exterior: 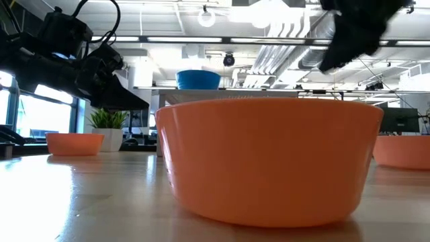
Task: Pick & Place Mini bowls
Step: Put the middle orange bowl on the shelf
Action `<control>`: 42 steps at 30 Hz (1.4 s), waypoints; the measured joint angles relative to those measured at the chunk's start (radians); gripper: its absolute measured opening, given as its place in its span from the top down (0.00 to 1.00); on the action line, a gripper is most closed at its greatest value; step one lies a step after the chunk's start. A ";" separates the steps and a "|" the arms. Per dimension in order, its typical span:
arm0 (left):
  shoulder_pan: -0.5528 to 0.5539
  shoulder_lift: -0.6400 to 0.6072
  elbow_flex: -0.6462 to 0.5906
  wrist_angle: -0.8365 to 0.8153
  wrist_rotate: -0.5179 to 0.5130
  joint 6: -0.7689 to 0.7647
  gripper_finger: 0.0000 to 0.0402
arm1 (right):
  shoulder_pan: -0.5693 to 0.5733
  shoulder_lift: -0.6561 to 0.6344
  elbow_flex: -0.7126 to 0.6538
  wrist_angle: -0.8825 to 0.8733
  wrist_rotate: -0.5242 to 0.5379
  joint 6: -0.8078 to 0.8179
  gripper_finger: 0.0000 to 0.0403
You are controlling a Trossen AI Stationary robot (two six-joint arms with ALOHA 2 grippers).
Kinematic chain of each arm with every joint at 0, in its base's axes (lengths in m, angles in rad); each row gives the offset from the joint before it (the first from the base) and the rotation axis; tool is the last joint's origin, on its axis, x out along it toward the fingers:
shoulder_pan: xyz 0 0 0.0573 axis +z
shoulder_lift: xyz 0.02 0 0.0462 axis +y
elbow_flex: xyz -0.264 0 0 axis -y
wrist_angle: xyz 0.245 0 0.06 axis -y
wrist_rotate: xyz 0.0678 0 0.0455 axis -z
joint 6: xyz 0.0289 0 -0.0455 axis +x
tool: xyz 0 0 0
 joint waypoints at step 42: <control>0.000 0.000 0.000 -0.021 -0.014 -0.013 0.96 | -0.153 0.239 -0.159 0.379 -0.490 -0.070 0.93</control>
